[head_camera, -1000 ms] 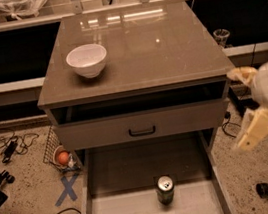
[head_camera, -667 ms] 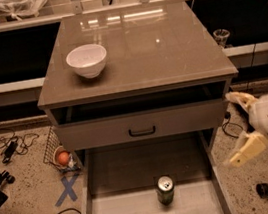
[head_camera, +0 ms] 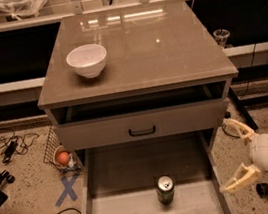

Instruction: Pick green can from middle drawer and place on counter

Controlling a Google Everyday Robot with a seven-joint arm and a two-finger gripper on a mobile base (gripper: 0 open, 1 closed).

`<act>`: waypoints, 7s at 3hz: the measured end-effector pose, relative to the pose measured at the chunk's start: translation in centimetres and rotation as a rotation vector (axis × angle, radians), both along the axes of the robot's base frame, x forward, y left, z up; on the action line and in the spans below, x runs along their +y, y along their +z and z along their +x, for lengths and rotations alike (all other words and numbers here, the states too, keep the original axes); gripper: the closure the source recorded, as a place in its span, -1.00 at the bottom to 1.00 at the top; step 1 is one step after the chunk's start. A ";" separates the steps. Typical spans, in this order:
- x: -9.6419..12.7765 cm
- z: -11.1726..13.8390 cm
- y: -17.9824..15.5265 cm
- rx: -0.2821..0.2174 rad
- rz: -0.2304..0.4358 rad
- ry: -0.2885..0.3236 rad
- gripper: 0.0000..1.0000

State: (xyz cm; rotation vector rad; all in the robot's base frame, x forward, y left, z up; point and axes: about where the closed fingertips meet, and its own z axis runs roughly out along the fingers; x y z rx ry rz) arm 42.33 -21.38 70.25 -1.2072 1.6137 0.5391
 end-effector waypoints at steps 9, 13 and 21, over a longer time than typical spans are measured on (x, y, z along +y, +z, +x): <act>11.5 4.9 -26.2 0.188 0.160 0.091 -0.55; 15.0 4.3 -24.1 0.191 0.183 0.178 1.00; 10.0 10.0 17.2 0.228 0.299 -0.139 1.00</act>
Offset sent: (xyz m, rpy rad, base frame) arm 0.0003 0.0230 -0.0416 -0.0261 0.0543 0.0020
